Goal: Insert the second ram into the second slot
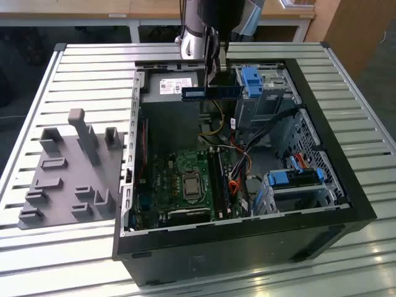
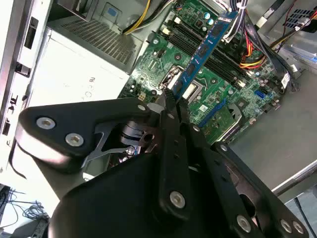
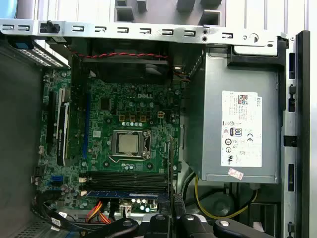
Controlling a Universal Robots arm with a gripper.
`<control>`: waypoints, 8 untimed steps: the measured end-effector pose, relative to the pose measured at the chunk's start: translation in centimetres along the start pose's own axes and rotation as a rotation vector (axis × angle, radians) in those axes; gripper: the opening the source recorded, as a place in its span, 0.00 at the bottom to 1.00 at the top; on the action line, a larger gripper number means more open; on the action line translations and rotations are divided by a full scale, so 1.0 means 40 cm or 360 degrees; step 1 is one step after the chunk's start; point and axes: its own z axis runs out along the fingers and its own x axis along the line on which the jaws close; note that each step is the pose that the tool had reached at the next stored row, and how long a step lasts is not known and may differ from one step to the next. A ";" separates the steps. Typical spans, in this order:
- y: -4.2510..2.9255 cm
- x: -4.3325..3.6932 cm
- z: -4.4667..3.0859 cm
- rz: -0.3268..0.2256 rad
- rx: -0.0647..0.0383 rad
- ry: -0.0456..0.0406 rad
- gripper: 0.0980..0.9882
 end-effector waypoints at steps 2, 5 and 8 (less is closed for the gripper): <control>0.000 0.000 0.000 0.0000 0.0000 0.0000 0.04; 0.000 0.000 0.000 0.0000 0.0000 0.0000 0.04; 0.000 0.002 0.000 0.0000 0.0000 0.0000 0.04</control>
